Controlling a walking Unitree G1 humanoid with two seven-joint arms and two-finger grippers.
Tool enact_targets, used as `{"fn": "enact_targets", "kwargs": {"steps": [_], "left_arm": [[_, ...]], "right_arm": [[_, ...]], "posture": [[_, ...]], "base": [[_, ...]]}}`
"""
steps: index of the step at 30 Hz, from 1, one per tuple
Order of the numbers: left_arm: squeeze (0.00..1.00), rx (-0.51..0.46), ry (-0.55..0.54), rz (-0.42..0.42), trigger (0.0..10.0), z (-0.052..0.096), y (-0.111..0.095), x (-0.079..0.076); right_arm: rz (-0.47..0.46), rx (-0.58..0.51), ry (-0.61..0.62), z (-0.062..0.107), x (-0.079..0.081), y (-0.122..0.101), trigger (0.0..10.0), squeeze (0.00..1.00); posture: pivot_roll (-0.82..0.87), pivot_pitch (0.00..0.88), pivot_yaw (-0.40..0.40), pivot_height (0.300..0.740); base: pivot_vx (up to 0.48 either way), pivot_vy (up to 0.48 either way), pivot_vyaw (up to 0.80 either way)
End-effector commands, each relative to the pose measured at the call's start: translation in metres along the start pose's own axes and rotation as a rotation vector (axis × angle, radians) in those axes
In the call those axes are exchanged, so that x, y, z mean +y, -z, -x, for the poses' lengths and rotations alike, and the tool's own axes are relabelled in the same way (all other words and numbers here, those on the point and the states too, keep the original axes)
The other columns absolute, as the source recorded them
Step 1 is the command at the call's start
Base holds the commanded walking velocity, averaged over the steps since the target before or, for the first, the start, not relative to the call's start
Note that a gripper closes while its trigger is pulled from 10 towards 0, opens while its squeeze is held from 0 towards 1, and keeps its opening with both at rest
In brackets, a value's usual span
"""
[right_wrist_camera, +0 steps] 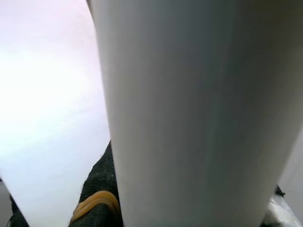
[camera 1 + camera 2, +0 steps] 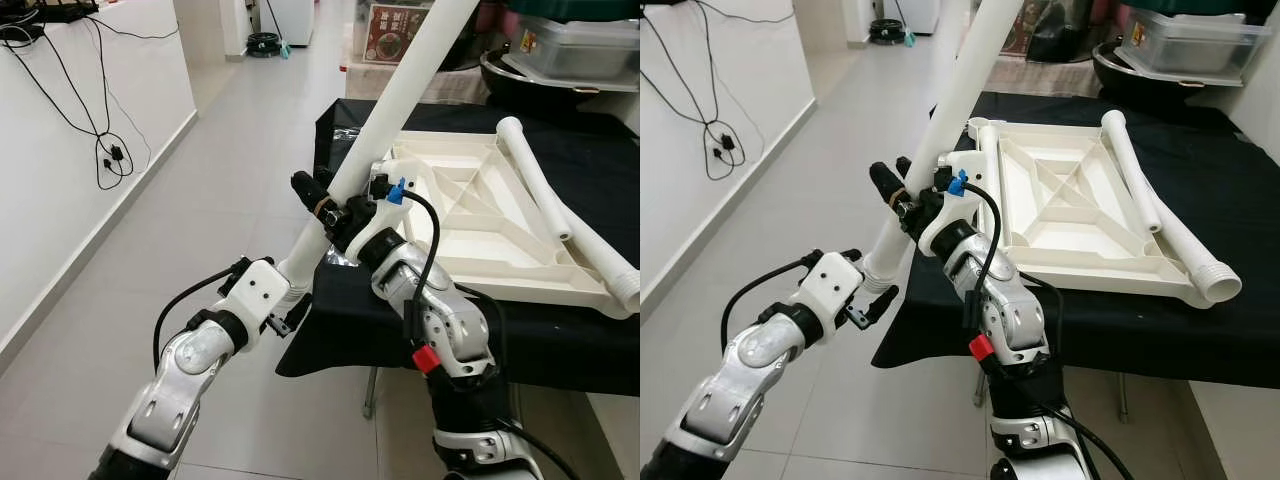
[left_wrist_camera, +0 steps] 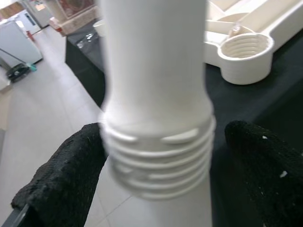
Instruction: Building children table
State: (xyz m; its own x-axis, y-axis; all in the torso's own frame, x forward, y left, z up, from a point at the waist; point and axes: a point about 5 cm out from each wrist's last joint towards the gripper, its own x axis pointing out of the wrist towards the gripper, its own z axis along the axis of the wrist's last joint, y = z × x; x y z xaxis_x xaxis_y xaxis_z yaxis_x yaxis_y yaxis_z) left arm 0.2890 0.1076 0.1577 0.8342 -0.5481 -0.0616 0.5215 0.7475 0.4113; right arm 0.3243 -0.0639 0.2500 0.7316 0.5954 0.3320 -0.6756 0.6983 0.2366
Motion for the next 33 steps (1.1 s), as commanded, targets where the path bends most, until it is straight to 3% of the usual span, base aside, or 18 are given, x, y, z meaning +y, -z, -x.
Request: {"fn": "enact_targets", "kwargs": {"steps": [1, 15, 20, 21, 22, 33], "left_arm": [[0.00, -0.003, 0.041, -0.008, 10.0, -0.006, 0.001, -0.009], [0.00, -0.003, -0.022, -0.064, 10.0, -0.021, 0.000, -0.007], [0.00, -0.007, -0.034, -0.036, 10.0, -0.025, 0.001, -0.006], [0.00, 0.003, -0.037, -0.034, 9.6, -0.025, 0.002, -0.006], [0.00, 0.011, -0.035, -0.030, 10.0, -0.026, 0.003, -0.007], [0.00, 0.023, -0.041, -0.016, 10.0, -0.027, 0.006, -0.013]], "right_arm": [[-0.016, 0.006, -0.016, 0.002, 0.004, 0.001, 10.0, 0.00], [-0.026, 0.047, -0.050, 0.004, 0.013, 0.007, 10.0, 0.00], [-0.028, 0.056, -0.061, 0.004, 0.016, 0.008, 10.0, 0.00], [-0.038, 0.054, -0.059, 0.004, 0.016, 0.007, 10.0, 0.00], [-0.035, 0.053, -0.056, 0.004, 0.016, 0.007, 10.0, 0.00], [-0.030, 0.041, -0.042, 0.003, 0.014, 0.003, 10.0, 0.00]], "posture": [[0.05, 0.025, -0.046, 0.740], [0.05, 0.026, -0.043, 0.740], [0.04, 0.025, -0.044, 0.740], [0.04, 0.025, -0.041, 0.740], [0.04, 0.025, -0.041, 0.740], [0.04, 0.026, -0.043, 0.740]], "base": [[0.000, 0.000, 0.00], [0.000, 0.000, 0.00], [0.000, 0.000, 0.00], [0.000, 0.000, 0.00], [0.000, 0.000, 0.00], [0.000, 0.000, 0.00]]}}
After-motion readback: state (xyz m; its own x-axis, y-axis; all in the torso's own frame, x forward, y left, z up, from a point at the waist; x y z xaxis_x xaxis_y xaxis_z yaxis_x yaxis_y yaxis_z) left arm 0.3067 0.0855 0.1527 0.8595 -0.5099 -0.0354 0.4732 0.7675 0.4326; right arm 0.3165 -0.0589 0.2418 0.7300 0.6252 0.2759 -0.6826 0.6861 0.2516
